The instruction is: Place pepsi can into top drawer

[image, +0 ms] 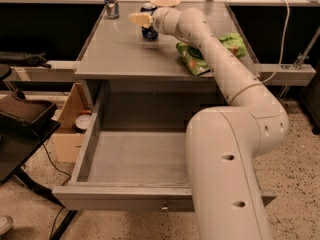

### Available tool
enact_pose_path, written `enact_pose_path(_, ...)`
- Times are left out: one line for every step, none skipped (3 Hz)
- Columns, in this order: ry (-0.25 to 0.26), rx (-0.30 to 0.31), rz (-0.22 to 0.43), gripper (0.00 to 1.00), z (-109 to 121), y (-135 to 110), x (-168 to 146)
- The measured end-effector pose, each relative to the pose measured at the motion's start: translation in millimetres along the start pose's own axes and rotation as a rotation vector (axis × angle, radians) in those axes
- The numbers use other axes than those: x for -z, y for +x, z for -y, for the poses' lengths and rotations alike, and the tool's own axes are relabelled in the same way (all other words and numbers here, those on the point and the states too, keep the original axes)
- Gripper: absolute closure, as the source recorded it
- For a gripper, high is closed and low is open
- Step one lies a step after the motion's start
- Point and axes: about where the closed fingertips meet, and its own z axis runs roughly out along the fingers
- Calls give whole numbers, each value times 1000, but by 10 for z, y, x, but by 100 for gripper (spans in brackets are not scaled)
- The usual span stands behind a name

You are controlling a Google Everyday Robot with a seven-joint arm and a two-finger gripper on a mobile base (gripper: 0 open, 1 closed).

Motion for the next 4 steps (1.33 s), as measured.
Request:
enact_pose_path(0,0,0,51,0,0,0)
enact_pose_path(0,0,0,72,0,0,0)
enact_pose_path(-3,3,10,100,-1,-55,15)
enact_pose_path(-17,16,51,100,-3,-274,77)
